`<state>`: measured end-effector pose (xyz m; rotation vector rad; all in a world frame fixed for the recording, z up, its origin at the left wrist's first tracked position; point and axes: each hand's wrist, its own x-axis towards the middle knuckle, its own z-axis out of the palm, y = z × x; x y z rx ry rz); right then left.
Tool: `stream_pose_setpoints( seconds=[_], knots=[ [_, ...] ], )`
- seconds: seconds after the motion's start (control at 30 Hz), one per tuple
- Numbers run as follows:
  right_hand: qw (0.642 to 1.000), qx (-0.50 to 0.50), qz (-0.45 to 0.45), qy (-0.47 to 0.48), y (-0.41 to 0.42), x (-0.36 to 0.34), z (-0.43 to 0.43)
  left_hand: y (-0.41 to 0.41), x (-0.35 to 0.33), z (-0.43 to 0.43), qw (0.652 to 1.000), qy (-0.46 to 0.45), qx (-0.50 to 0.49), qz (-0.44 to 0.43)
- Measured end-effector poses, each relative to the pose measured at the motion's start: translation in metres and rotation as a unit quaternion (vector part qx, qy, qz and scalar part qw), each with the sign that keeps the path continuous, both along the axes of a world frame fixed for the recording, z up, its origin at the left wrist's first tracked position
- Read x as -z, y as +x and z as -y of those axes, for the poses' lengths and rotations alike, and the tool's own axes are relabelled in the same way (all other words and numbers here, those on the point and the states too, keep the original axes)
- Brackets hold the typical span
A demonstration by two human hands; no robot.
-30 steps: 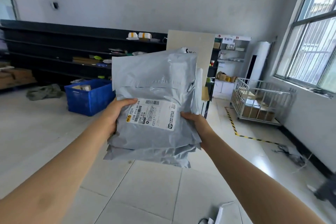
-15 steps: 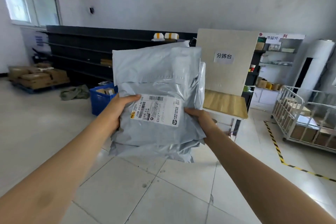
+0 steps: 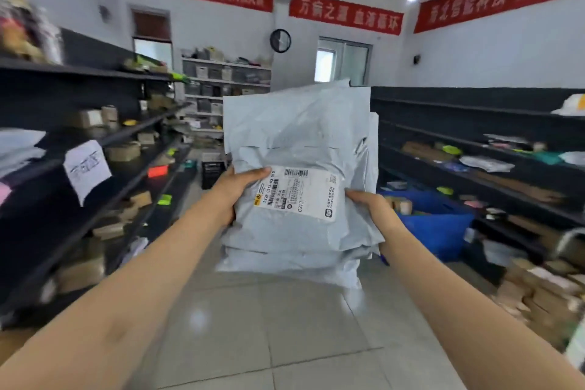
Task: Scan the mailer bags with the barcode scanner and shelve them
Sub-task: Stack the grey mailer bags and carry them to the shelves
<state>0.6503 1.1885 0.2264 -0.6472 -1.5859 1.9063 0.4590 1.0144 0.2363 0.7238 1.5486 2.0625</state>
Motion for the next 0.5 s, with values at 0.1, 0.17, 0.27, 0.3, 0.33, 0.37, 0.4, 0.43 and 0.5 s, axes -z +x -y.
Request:
stream_pose_setpoints(
  seconds=[0.1,0.17,0.27,0.3,0.33,0.37,0.4,0.43,0.5],
  knots=[
    [0.995,-0.1,-0.001,-0.011,-0.101,0.014,-0.033,-0.085,0.011,-0.003,0.998,0.008,-0.055,-0.014],
    [0.987,-0.157,0.003,-0.024,-0.163,0.016,-0.049,-0.124,0.01,-0.004,0.997,-0.009,-0.069,-0.016],
    [0.976,-0.216,0.013,-0.035,-0.252,0.011,-0.07,-0.176,0.003,-0.014,0.995,-0.018,-0.096,-0.001],
    [0.972,-0.231,0.013,-0.036,-0.283,0.008,-0.077,-0.197,0.001,-0.016,0.993,-0.023,-0.119,0.0],
    [0.968,-0.249,0.014,-0.035,-0.312,0.006,-0.083,-0.214,-0.002,-0.016,0.99,-0.02,-0.138,0.003],
    [0.963,-0.267,0.014,-0.031,-0.34,0.004,-0.088,-0.238,-0.001,-0.016,0.987,-0.013,-0.16,0.001],
    [0.958,-0.286,0.01,-0.023,-0.368,0.003,-0.092,-0.26,0.001,-0.016,0.984,-0.011,-0.176,0.005],
    [0.953,-0.303,0.007,-0.016,-0.395,0.001,-0.096,-0.278,0.001,-0.018,0.98,-0.018,-0.198,0.008],
    [0.945,-0.326,0.004,-0.012,-0.454,0.0,-0.105,-0.315,0.004,-0.02,0.97,-0.015,-0.243,0.018]
  ],
)
